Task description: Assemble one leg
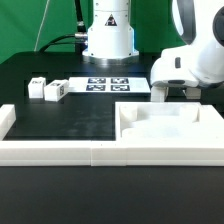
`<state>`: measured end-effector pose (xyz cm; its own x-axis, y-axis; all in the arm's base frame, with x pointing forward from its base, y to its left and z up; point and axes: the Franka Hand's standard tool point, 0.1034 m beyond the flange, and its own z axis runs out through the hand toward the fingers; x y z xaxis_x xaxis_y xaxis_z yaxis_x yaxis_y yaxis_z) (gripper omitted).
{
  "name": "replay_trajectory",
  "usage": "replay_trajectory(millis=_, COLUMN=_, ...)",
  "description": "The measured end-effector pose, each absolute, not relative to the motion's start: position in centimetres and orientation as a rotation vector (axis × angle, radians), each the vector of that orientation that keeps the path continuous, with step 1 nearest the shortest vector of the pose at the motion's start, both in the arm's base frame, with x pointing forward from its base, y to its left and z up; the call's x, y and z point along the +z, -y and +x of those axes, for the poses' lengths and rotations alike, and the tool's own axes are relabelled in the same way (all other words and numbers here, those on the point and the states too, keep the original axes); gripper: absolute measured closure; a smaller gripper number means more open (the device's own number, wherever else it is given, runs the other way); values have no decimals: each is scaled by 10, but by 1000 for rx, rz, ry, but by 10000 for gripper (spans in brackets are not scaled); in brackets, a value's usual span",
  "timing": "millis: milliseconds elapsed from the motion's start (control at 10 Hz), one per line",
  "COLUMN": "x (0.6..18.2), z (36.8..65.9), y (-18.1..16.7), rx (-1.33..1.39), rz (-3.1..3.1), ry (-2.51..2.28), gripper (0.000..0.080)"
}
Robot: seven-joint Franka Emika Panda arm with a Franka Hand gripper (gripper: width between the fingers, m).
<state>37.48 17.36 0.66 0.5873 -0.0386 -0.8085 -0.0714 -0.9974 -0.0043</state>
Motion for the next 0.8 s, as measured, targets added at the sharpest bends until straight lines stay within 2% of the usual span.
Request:
replay_trajectory(millis=300, x=9, z=375, y=-173, rx=1415, rz=-2762, ry=-92, gripper=511)
replay_trajectory(millis=500, x=48, z=394, y=-168, rx=1385, rz=-2771, ry=-87, gripper=511)
replay_trajectory(millis=600, x=60, z=397, y=-168, rx=1366, rz=-2781, ry=-84, gripper=511)
replay_trajectory(millis=700, x=66, z=399, y=-168, rx=1355, rz=-2786, ry=-81, gripper=509)
replay_trajectory(millis=800, x=62, z=401, y=-169, rx=1318, rz=-2800, ry=-84, gripper=509)
